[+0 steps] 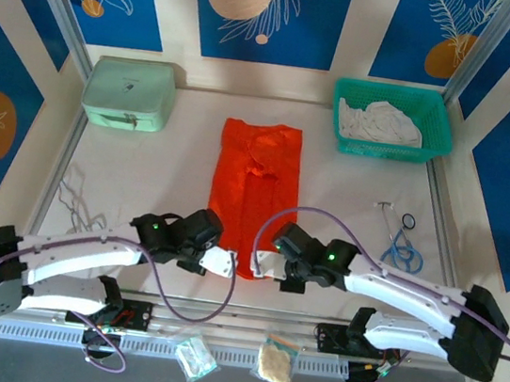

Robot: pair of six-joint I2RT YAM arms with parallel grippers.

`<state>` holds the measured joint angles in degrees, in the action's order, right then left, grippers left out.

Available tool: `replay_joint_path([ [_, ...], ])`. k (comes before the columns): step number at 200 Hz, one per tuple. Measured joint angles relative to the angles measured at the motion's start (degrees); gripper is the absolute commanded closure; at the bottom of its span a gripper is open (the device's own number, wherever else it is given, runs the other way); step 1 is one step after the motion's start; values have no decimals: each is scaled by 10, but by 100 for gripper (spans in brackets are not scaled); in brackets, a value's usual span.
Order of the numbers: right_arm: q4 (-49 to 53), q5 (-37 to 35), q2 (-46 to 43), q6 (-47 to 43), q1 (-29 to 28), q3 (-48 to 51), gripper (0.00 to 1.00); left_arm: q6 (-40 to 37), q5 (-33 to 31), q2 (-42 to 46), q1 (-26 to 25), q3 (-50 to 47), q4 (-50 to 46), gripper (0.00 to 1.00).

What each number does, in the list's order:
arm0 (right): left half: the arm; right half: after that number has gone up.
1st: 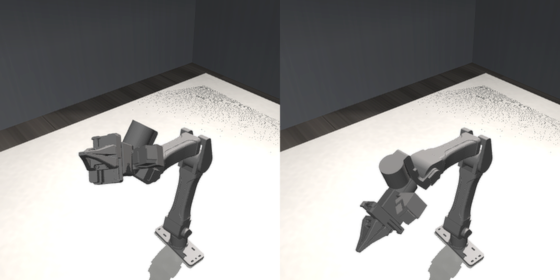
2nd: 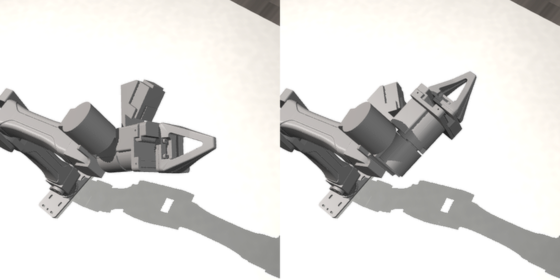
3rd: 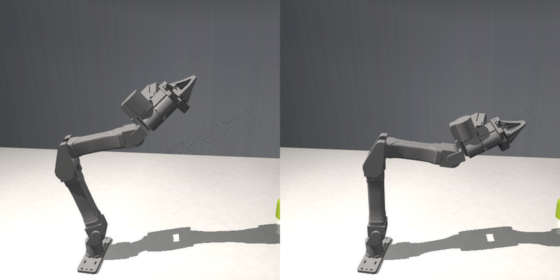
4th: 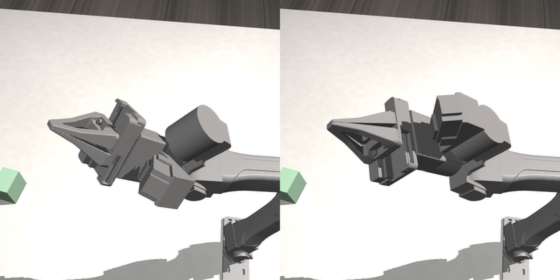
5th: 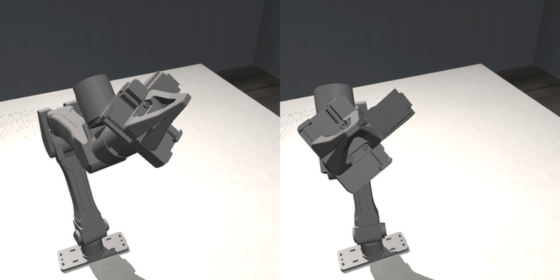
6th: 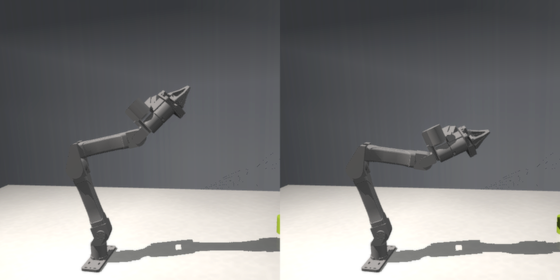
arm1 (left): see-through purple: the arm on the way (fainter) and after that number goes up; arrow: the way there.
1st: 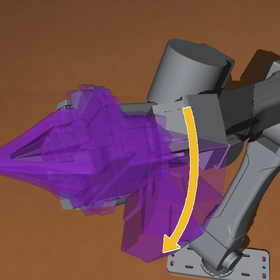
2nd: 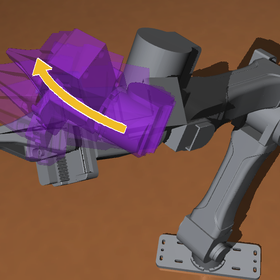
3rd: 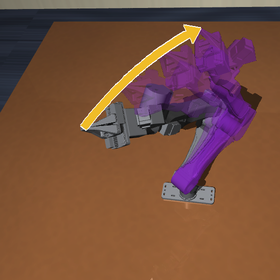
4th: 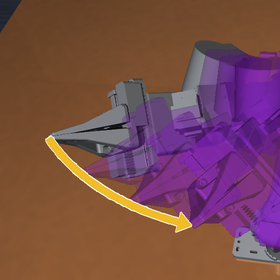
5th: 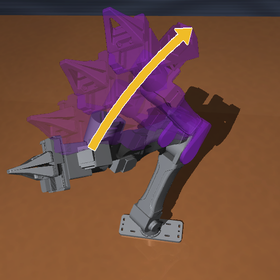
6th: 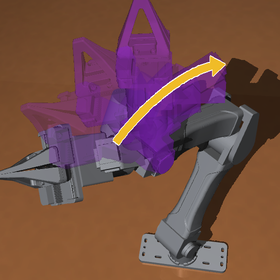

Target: Fold and stack the t-shirts

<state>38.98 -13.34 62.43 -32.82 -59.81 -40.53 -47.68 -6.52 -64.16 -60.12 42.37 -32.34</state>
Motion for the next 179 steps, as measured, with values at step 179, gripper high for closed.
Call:
replay_joint_path([
  [179,22,69,148,-124,272,-198,100,5,-87,-144,143,109,119,100],
])
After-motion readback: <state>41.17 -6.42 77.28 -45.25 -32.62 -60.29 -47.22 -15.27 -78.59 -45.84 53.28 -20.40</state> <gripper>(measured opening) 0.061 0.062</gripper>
